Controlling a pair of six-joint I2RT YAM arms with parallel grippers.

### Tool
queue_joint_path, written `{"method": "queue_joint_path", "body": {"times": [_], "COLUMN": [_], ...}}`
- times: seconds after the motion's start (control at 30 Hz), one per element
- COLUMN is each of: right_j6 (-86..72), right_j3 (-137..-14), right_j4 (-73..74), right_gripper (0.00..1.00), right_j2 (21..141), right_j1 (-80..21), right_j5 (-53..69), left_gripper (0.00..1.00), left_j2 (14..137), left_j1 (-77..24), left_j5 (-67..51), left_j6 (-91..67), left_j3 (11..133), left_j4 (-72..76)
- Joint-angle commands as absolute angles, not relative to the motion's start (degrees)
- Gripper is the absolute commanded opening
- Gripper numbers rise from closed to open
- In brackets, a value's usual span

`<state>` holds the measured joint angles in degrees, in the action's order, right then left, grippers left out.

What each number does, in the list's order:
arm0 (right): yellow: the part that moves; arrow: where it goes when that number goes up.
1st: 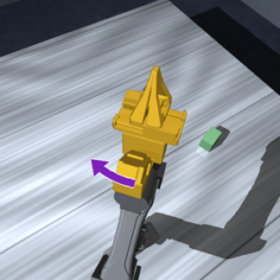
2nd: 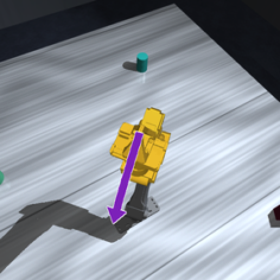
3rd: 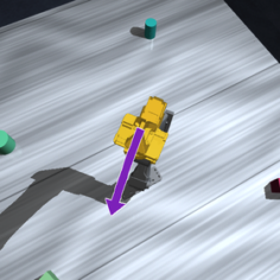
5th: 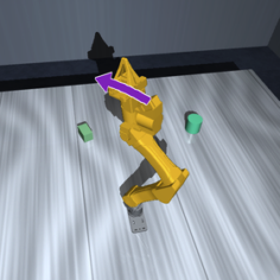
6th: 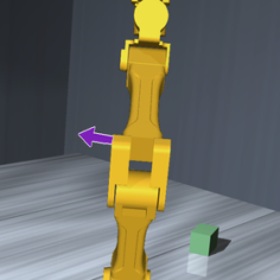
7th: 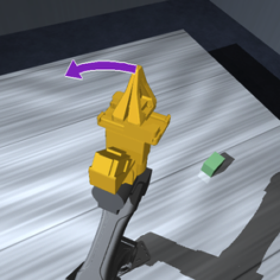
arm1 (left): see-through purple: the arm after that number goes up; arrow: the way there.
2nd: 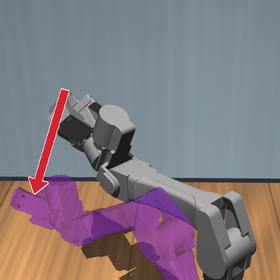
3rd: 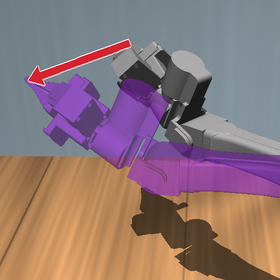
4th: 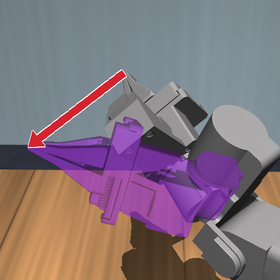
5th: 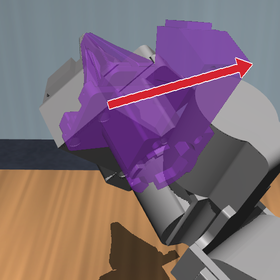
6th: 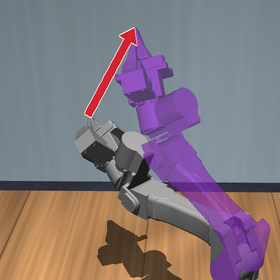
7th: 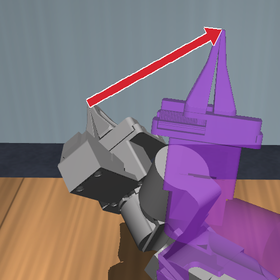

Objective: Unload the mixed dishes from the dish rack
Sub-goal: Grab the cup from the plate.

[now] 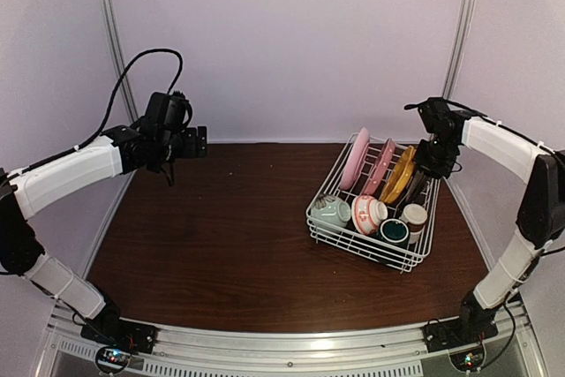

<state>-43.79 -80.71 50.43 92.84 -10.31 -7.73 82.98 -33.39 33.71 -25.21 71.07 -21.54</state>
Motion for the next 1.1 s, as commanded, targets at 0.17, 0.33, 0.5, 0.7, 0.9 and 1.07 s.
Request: {"method": "queue_joint_path", "body": {"times": [0.17, 0.33, 0.5, 0.7, 0.9, 1.07], "right_j6": [-43.5, -43.1, -42.7, -43.3, -42.9, -42.6], "right_j3": [-85.8, -87.2, -88.5, -91.5, -95.2, -97.4], "right_j4": [53.2, 53.7, 53.6, 55.3, 57.5, 59.1], "right_gripper": [0.19, 0.14, 0.08, 0.08, 0.06, 0.00], "right_j2": [92.9, 92.3, 92.5, 92.5, 93.5, 95.0], "right_j1": [-9.9, -9.9, -9.9, -10.0, -10.6, -11.1], "right_j5": [-9.5, -10.8, -10.2, -12.2, -13.8, -14.0], "left_gripper": [0.98, 0.97, 0.97, 0.97, 0.97, 0.97], "left_j2": [83.9, 83.9, 84.0, 84.0, 84.2, 84.2], "left_j1": [-33.7, -33.7, -33.6, -33.7, -33.7, -33.7], "left_j5": [34.6, 34.9, 34.9, 35.9, 36.0, 36.3], "left_j6": [-26.3, -26.5, -26.6, -26.8, -27.2, -27.2], "left_j3": [73.0, 72.9, 72.7, 72.8, 72.8, 72.9], "left_j4": [-21.8, -21.8, -21.9, -22.3, -22.4, -22.7]}}
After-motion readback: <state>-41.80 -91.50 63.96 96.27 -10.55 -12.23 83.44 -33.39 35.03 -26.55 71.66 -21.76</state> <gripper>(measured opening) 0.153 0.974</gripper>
